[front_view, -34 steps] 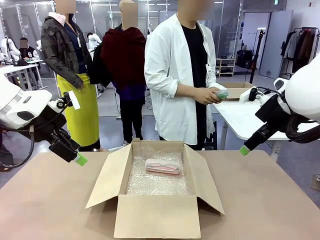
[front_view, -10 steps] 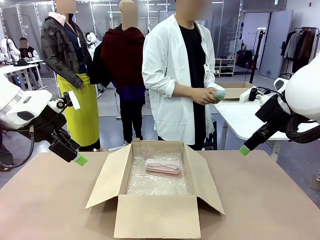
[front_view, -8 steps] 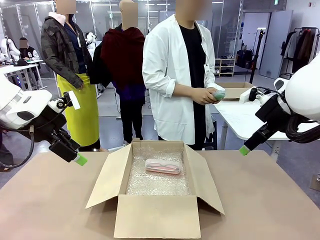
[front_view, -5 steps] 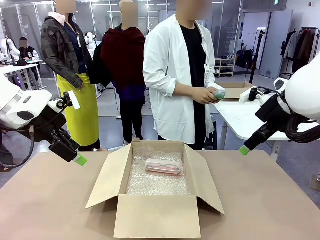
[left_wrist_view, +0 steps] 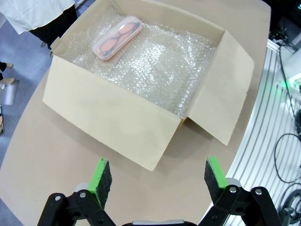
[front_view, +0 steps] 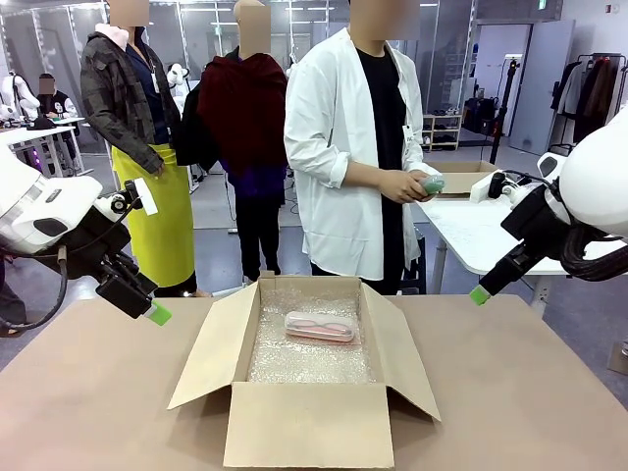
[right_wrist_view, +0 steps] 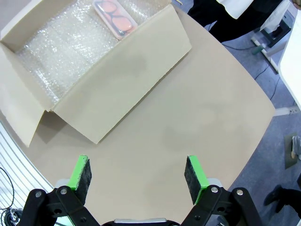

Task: Pack the glasses set securely to prepare it for shipping.
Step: Put the Glasses case from the right side of the table into the Package Box.

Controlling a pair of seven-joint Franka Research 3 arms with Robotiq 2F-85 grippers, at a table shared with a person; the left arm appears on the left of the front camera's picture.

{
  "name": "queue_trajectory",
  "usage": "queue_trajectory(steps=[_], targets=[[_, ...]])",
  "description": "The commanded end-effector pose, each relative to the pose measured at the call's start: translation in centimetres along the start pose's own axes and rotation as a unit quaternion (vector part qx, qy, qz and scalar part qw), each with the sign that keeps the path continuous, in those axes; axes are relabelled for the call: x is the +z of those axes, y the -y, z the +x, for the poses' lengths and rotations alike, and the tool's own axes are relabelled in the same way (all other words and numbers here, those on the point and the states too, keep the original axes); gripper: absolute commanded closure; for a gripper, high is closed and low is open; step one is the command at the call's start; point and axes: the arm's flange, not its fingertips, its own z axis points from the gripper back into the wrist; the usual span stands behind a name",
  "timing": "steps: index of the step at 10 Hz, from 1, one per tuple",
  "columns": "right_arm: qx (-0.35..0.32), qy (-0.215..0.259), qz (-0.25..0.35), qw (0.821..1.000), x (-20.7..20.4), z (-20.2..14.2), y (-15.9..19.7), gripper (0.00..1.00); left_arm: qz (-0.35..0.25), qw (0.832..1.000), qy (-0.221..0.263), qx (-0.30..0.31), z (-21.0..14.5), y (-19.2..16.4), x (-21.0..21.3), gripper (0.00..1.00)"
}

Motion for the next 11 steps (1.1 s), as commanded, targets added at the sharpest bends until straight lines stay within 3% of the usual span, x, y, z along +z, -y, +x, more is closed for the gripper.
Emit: queue_trajectory(steps=[1, 11], targets=[[0.001, 0.002, -0.003, 1.0, 0.06, 0.21, 0.12, 0.0, -0.005, 1.0, 0.011, -0.005, -0.03, -0.19, 0.09, 0.0], [0.001, 0.002, -0.003, 1.0, 0.06, 0.21, 0.12, 0.0, -0.005, 1.0, 0.011, -0.005, -0.03, -0.19, 0.09, 0.0]])
